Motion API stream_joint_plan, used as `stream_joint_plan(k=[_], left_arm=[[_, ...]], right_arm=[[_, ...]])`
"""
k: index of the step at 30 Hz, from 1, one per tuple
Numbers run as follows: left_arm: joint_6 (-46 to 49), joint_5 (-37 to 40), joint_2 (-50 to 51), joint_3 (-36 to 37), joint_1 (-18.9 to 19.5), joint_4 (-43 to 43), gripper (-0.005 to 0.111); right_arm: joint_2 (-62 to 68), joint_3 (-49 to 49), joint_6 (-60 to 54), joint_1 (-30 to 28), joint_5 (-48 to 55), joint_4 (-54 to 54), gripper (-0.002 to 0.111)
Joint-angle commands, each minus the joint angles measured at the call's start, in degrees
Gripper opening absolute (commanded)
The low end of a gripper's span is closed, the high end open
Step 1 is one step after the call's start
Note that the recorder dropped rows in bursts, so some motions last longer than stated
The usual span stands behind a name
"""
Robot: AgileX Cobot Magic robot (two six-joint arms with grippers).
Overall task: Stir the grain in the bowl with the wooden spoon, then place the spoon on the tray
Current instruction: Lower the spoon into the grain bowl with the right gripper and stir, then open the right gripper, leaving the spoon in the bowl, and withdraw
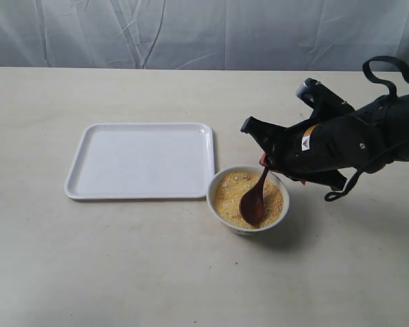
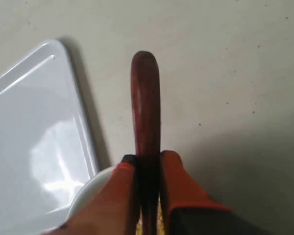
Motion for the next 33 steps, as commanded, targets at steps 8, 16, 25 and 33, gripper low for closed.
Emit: stream_joint_plan(k=[8, 16, 25, 33], left_arm=[[-0.05, -0.51, -0.24, 0.25, -0.03, 0.39, 0.000], [-0.05, -0.51, -0.24, 0.25, -0.03, 0.39, 0.000], [-0.05, -0.51, -0.24, 0.25, -0.03, 0.39, 0.000], [-0.05, -0.51, -0.24, 0.25, -0.03, 0.39, 0.000]], right_arm=[[0.07, 0.06, 0.03, -0.05, 0.29, 1.23, 0.001], [0.07, 0.06, 0.03, -0.05, 0.14, 1.40, 0.039], [-3.19, 0.06, 0.03, -0.32, 2.57, 3.69, 0.042], [-12.98, -0.45, -26.98, -8.68, 14.07, 12.16, 0.042]])
